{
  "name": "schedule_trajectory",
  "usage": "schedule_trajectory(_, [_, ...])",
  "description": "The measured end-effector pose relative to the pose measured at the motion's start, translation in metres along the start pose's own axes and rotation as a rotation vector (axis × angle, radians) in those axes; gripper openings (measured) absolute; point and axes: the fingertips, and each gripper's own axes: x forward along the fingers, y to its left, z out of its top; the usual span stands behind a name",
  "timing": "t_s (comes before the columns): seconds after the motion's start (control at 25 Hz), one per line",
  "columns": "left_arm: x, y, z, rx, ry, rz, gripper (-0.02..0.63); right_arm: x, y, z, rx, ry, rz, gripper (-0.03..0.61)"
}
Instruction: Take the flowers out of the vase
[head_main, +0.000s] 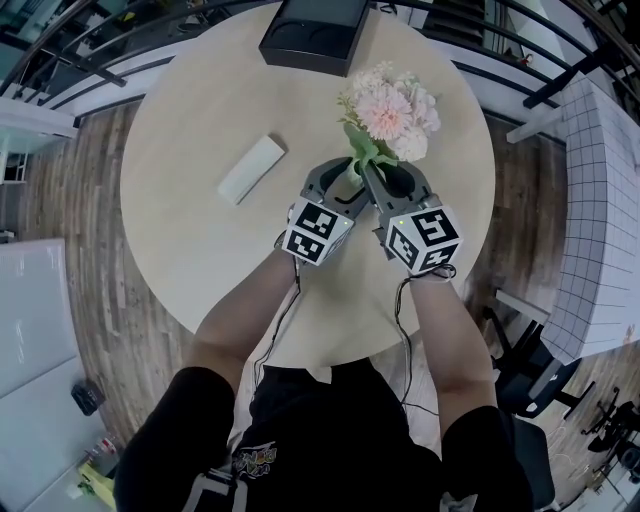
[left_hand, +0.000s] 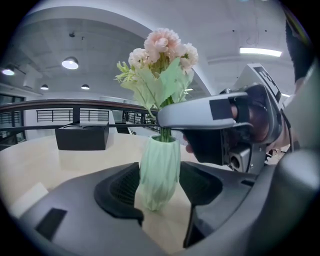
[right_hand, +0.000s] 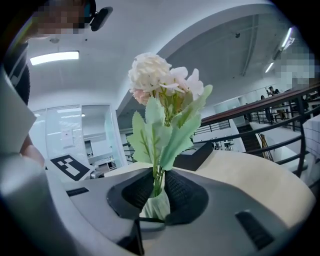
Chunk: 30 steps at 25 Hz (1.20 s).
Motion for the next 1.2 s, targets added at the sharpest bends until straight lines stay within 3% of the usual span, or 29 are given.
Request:
schedule_trajectory(0.88, [-0.007, 0.002, 0.004, -0.014, 0.018, 0.022, 0.253, -0.057, -0.006, 0.102, 0.083, -0.208, -0.076, 0.066])
schedule_trajectory(1.2, [-0.055, -0.005, 0.022, -0.061, -0.022, 0.044, 0.253, -0.087, -0.005, 0.124, 0.131, -0.252, -0.108, 0.066])
